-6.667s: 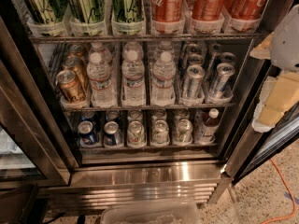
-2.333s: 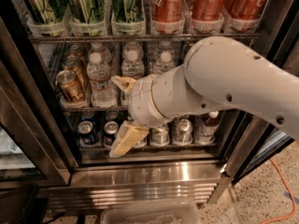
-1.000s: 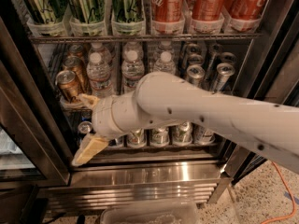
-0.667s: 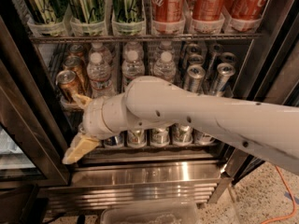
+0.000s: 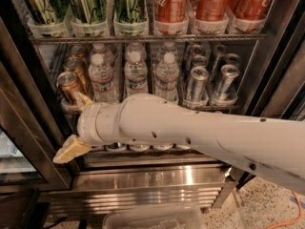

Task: Pick orange can from middle shelf of fridge

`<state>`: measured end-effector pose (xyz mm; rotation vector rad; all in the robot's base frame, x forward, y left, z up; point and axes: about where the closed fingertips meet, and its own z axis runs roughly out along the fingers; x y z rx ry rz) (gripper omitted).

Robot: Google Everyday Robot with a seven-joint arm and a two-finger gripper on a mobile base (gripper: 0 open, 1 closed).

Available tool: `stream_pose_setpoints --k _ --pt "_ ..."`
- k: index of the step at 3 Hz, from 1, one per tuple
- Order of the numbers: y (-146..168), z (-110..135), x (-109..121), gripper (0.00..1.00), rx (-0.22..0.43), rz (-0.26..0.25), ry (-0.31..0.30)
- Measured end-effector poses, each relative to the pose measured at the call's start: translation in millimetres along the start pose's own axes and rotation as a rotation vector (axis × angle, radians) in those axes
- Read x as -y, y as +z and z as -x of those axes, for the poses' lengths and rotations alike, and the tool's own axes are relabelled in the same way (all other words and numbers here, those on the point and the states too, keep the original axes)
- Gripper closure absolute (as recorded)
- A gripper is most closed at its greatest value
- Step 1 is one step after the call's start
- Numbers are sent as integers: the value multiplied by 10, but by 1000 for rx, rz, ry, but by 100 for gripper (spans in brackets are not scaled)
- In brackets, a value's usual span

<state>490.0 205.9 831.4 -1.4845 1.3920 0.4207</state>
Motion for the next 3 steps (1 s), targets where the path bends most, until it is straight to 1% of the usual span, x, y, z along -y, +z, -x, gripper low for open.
stream_pose_setpoints --k 1,2,3 --pt "1 12 40 0 2 -17 -2" --pt "29 34 36 0 32 -77 23" --pt "171 134 -136 0 63 -150 -2"
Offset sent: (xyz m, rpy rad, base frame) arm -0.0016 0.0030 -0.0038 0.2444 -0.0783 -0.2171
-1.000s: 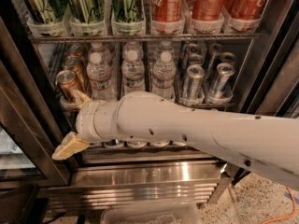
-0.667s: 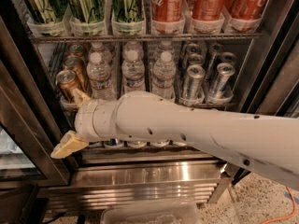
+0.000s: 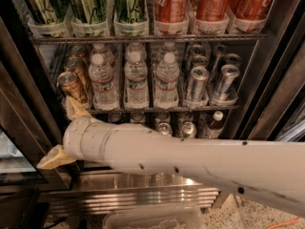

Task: Pick orange can from middle shelf of fridge

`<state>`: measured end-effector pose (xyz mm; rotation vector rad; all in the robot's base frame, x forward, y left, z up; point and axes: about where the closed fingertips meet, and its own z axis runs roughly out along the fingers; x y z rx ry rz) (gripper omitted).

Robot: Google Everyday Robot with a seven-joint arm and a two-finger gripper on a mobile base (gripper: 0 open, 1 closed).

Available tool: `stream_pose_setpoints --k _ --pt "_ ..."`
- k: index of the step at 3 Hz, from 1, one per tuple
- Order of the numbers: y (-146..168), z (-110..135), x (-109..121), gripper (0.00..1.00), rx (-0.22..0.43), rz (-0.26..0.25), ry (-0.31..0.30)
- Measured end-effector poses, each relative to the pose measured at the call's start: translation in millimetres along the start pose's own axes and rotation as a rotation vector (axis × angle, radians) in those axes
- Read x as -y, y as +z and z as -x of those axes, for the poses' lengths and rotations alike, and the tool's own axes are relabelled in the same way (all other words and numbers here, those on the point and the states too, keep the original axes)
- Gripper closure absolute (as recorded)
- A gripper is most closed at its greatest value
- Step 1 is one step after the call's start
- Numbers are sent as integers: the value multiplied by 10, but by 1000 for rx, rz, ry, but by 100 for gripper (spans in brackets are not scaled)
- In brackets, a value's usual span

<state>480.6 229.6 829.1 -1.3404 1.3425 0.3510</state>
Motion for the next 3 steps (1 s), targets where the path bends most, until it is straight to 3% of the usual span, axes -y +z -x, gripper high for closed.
stream_pose_setpoints --k 1,3 --pt "93 51 -138 0 24 -78 -8" --pt "151 -37 77 0 56 -300 36"
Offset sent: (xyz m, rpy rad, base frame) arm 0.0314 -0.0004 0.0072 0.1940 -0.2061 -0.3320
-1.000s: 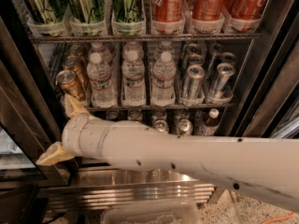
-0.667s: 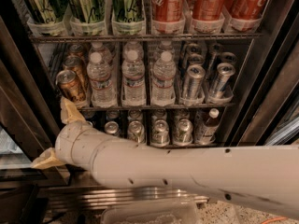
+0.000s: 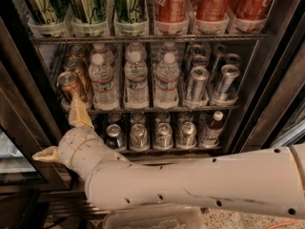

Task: Pick orange can from middle shelf of fridge

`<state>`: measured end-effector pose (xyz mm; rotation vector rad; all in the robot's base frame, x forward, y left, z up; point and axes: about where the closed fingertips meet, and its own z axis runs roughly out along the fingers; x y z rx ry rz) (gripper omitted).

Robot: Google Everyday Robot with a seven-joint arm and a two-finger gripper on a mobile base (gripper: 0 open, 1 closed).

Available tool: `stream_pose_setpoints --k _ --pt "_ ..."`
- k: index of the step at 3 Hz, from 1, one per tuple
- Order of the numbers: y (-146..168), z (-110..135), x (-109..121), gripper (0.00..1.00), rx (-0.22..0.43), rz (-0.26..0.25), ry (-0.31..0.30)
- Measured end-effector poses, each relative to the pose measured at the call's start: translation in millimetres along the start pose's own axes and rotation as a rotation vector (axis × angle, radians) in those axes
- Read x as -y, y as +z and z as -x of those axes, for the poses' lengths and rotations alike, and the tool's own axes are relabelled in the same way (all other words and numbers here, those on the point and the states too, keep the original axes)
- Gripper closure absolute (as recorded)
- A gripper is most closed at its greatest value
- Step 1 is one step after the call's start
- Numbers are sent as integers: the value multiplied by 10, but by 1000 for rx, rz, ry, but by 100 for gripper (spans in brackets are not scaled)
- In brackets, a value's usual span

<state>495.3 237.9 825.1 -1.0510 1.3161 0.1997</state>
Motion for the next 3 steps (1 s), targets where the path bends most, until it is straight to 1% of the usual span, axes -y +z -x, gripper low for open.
stream_pose_setpoints --k 1,2,3 --pt "-7 -75 154 0 -5 -121 33" --pt "-31 -121 252 0 -10 -230 60" --pt "-71 -117 411 0 -9 -292 58"
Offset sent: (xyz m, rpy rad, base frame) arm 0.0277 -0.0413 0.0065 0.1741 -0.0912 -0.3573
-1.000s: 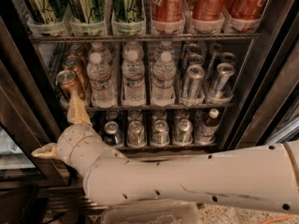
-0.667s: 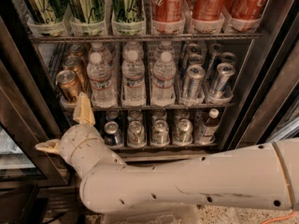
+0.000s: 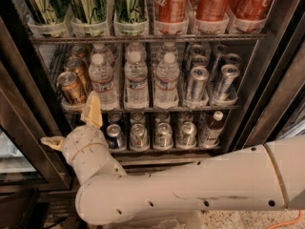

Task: Pick orange can from middle shelf of fridge

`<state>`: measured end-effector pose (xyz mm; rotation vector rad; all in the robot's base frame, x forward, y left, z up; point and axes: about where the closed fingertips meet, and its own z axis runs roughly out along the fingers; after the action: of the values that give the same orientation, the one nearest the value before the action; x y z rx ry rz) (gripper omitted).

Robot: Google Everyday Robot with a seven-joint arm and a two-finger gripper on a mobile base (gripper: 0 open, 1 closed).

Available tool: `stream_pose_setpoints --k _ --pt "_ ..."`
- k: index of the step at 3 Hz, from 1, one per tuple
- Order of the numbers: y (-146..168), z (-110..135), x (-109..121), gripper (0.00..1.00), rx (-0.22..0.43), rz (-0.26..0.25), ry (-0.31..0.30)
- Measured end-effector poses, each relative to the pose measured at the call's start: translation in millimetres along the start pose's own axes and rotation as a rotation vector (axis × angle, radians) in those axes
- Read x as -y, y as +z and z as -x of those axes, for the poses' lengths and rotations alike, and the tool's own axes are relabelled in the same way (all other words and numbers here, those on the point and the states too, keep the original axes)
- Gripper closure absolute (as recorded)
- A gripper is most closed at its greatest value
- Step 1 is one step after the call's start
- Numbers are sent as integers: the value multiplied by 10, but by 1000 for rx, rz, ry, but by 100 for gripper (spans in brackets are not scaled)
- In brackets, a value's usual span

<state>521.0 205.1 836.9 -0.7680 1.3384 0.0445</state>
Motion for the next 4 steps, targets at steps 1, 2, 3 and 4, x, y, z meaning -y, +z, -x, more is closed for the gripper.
stream_pose_setpoints --k 1,2,3,4 --pt "0 0 0 0 0 0 0" --pt "36 -23 29 0 -1 -30 -1" --pt "86 -54 81 0 0 -78 3" --pt "129 -59 96 0 6 -113 12"
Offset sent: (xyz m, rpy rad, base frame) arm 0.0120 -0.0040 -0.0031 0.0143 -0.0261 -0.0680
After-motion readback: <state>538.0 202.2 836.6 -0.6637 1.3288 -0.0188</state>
